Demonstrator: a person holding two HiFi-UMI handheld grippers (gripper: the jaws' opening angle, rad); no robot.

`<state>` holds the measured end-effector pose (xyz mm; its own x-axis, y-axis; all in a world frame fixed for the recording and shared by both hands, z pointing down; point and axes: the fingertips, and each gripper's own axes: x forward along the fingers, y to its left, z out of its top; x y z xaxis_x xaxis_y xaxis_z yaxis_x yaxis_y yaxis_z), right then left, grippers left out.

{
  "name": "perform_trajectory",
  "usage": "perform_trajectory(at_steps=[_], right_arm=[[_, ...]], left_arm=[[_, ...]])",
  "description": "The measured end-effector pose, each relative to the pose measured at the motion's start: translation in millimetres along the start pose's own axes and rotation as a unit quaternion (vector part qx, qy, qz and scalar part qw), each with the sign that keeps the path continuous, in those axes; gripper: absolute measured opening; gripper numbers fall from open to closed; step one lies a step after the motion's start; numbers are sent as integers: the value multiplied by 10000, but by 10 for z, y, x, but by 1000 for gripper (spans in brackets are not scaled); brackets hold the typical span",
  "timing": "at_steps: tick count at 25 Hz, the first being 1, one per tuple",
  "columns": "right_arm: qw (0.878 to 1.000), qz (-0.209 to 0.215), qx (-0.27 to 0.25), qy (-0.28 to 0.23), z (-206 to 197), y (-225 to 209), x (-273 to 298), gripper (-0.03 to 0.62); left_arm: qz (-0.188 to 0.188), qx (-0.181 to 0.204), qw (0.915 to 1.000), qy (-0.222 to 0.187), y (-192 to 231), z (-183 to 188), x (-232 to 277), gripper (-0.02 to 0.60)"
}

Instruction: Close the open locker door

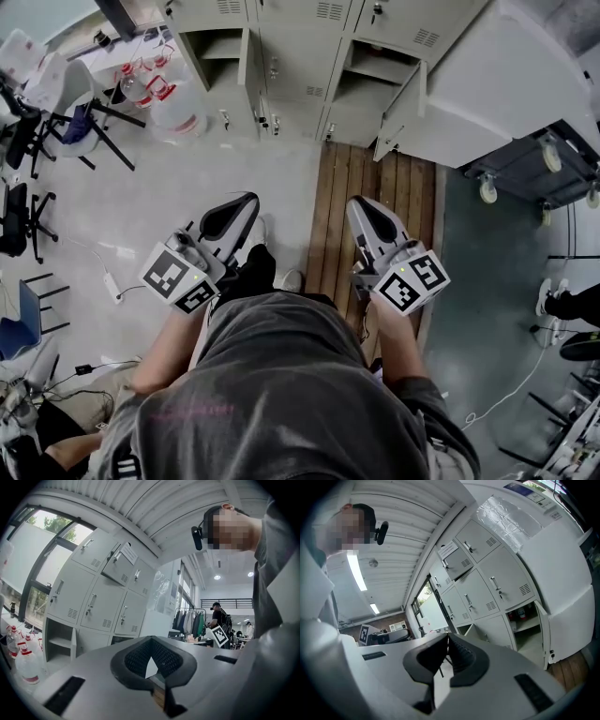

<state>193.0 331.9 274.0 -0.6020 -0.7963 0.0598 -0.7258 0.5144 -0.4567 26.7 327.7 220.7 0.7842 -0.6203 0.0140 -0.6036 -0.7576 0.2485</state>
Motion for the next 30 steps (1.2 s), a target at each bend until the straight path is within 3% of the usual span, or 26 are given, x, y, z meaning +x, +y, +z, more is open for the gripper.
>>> perform_trajectory(at_steps=[8,30], right_arm=[[9999,-101,19,37,46,-126,383,23],[9989,-423,110,189,253,-532,2172,23]], left_arm=[[-71,-68,9999,53,412,45,154,14],[-423,-303,9983,266,2213,315,816,14]])
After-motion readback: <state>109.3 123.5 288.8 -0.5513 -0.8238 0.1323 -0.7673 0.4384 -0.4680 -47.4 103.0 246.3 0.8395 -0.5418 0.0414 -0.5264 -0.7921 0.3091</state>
